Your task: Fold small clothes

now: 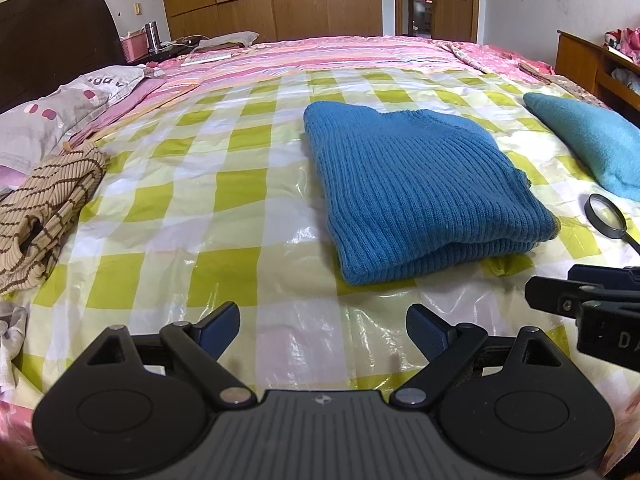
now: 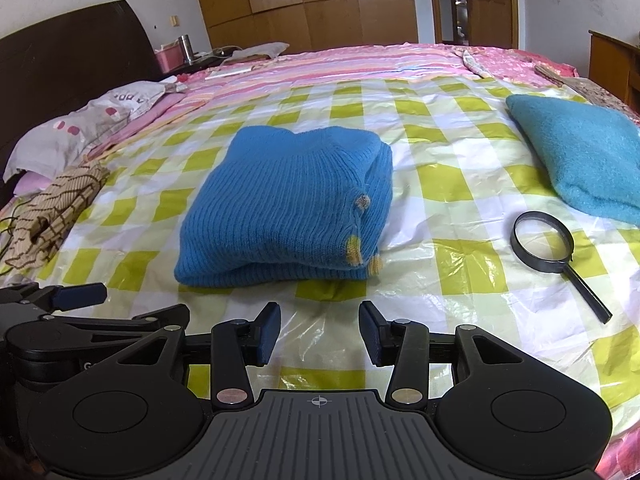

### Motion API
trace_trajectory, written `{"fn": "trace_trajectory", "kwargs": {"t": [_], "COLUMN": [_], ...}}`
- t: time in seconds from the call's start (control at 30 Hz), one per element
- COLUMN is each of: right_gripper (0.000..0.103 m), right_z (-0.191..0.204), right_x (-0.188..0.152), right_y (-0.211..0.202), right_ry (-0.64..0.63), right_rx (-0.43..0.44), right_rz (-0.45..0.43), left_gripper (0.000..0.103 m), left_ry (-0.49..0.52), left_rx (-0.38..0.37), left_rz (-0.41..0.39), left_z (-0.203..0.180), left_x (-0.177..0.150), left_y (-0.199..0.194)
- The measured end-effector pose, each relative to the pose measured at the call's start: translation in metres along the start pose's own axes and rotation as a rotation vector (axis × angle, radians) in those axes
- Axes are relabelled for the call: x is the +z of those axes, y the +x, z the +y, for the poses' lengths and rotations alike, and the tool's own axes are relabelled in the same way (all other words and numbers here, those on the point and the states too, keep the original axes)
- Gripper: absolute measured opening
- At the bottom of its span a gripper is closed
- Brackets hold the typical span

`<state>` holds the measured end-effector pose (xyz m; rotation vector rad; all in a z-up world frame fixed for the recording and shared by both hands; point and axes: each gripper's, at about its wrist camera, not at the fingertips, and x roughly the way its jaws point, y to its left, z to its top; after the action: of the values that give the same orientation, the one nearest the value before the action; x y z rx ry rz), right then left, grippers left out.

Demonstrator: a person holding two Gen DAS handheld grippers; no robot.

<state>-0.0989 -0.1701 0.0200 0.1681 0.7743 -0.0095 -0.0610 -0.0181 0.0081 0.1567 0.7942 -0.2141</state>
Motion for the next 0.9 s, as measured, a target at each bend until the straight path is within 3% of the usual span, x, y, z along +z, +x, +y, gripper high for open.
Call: {"fn": "trace_trajectory", "kwargs": {"t": [0.9], "right_gripper": [0.043], "right_z": [0.0042], "right_x": [-0.0103], "right_y": [0.0006], "right_ry": [0.005], "right_rx": [0.003], "right_rz": [0.008], "left_gripper": [0.096], "left_ry": [0.005], "left_rx": [-0.031], "left_rz": [-0.005], "left_z": [-0.0053], "left_x": [-0.0050], "left_y": [-0.0050]}}
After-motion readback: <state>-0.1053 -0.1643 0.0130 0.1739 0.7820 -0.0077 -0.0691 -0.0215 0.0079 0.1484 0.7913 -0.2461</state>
